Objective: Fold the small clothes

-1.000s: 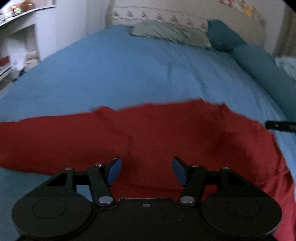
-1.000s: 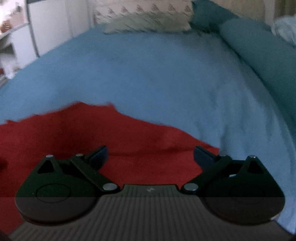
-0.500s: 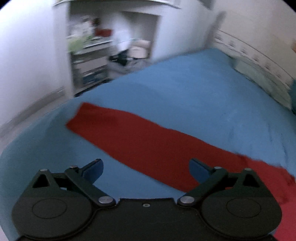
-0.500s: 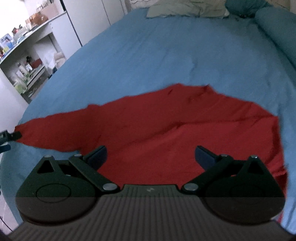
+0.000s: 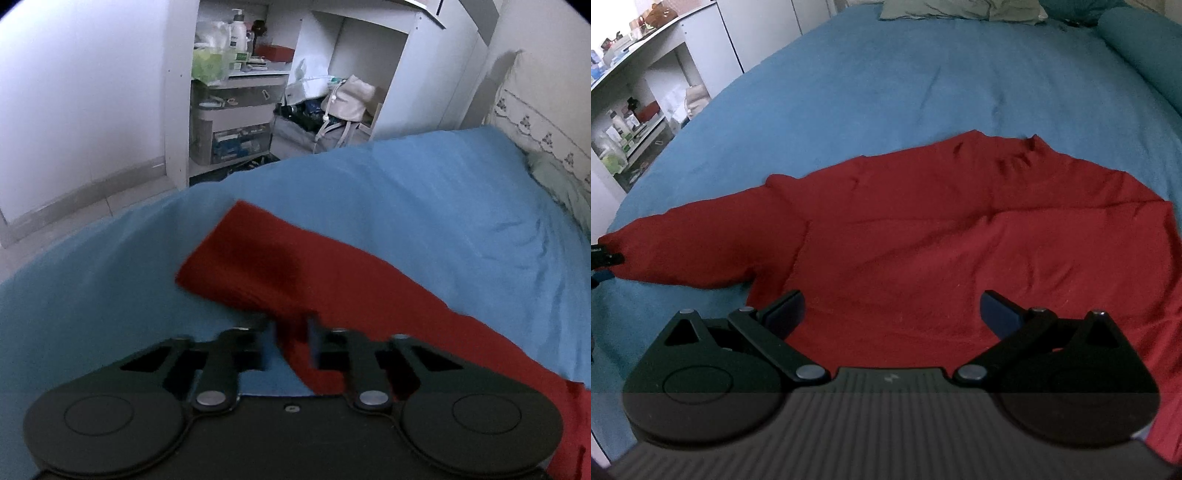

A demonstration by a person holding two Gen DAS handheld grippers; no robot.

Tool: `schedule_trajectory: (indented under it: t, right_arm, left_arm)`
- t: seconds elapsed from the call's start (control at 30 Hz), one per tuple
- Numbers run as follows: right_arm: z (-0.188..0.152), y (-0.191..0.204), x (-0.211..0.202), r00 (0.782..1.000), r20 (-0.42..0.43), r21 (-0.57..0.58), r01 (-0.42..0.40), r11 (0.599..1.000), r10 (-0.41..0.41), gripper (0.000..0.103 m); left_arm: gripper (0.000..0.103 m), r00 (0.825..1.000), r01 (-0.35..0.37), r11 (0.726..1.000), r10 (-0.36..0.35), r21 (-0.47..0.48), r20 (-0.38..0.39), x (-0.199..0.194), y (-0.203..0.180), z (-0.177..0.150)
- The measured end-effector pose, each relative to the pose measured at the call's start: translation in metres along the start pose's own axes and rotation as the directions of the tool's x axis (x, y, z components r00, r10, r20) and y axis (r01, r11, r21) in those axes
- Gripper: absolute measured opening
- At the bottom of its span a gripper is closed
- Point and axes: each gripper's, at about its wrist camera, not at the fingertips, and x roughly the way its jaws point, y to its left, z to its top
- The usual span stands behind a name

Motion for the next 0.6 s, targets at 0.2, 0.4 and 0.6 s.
schedule_trajectory:
  t: [0.2, 0.4, 0.6]
  right_arm:
    - [-0.002, -0.007, -0.004, 0.999, 0.033, 0.02, 0.012, 1.0, -0.012, 0.103]
    - [0.002, -0.034, -0.022, 0.996, 0.079, 0.08, 0.038, 0.996, -0.044, 0.103]
    - [0.008, -0.08, -0.049, 0.985, 0.132, 0.161, 0.089, 0.983, -0.11, 0.103]
  left_arm:
    - [0.008, 0.996, 0.028, 0.996, -0.035, 0.079, 0.084, -0.023, -0.027, 0.008]
    - [0.007, 0.955, 0.164, 0.953, -0.218, 0.254, 0.199, -0.091, -0.116, 0.007]
    - [0.007, 0.864, 0.374, 0.802, -0.483, 0.467, 0.138, -0.151, -0.247, -0.052]
